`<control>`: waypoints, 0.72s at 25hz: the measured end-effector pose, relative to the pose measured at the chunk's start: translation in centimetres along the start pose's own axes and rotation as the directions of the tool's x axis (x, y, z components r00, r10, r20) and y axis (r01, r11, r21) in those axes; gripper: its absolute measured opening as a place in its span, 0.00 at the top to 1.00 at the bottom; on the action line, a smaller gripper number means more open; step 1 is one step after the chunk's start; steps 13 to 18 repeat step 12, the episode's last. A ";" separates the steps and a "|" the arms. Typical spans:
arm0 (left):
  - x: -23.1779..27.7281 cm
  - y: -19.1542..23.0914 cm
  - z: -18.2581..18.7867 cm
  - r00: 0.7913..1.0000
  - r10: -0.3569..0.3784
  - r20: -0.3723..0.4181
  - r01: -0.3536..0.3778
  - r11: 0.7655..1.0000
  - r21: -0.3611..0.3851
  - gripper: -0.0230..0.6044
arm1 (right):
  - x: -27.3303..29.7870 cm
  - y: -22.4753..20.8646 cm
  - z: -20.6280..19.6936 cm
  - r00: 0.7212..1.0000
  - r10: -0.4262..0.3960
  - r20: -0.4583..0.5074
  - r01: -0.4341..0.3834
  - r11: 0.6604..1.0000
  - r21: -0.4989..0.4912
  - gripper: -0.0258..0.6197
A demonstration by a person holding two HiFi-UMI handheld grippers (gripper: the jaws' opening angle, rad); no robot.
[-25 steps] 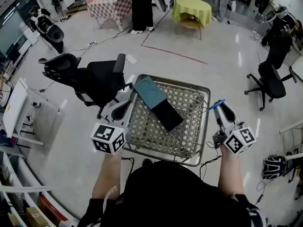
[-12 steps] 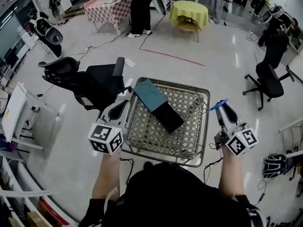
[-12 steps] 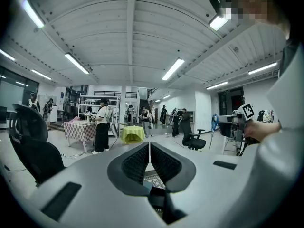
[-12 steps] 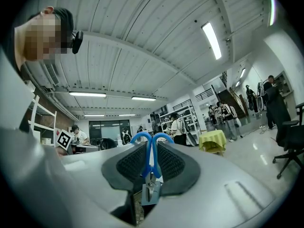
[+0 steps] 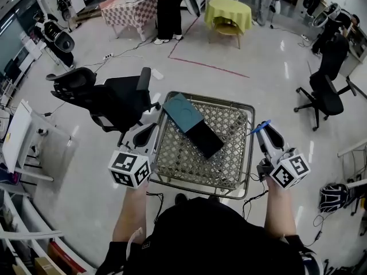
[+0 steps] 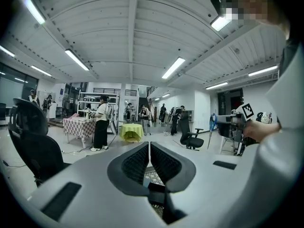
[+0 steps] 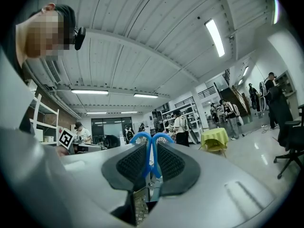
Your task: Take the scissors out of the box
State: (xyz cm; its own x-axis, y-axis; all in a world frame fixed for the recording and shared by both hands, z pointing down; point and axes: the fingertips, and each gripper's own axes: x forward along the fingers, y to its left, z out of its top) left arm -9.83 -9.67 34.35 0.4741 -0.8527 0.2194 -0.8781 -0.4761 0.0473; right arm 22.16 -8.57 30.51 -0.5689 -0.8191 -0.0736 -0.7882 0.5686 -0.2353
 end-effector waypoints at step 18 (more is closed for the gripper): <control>-1.1 1.2 -1.7 1.000 0.001 -0.014 -0.002 0.999 -0.033 0.94 | 1.4 2.5 -1.5 0.998 0.033 -0.045 -0.033 0.999 -0.002 0.83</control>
